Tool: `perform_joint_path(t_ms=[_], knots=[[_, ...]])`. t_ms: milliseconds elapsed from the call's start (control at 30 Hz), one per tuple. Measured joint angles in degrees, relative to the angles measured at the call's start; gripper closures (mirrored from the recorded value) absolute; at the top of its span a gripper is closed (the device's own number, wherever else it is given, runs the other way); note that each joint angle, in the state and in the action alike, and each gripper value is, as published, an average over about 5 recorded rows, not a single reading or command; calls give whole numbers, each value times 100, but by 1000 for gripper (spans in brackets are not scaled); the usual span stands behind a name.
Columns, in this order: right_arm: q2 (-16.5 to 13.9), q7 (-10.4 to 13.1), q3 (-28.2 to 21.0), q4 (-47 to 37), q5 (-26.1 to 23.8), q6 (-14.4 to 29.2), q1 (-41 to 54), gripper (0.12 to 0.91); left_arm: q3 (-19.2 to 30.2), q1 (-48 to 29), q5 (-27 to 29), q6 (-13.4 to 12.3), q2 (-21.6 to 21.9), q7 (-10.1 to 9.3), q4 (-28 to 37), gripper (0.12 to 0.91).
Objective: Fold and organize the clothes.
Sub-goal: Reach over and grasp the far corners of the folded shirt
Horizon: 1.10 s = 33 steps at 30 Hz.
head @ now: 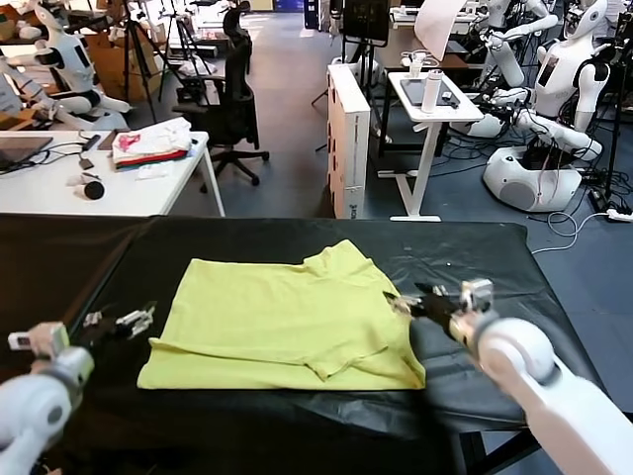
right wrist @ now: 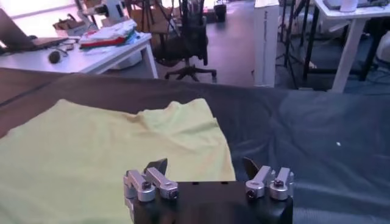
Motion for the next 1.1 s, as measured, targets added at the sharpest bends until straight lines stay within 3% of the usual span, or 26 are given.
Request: perform_joint_path(t_ms=[233,600,900,1100], knots=[[454,16,-251,-706,-240,-110,537,118,620,-1227,-164,474,35,379,1069,123],[783,-118,-533,-1496,-433,-111,1009,118,1807,-2900,567,646,-240,983,2587,123],[957,-231,-734,-1834,-594,-111,1180,118,2462,-3834,908,671,-538,1056,3539,123],[992,-267,-783,-1922,-624,-111,1219,118,2648,-4059,940,667,-715,1090,3752,123]])
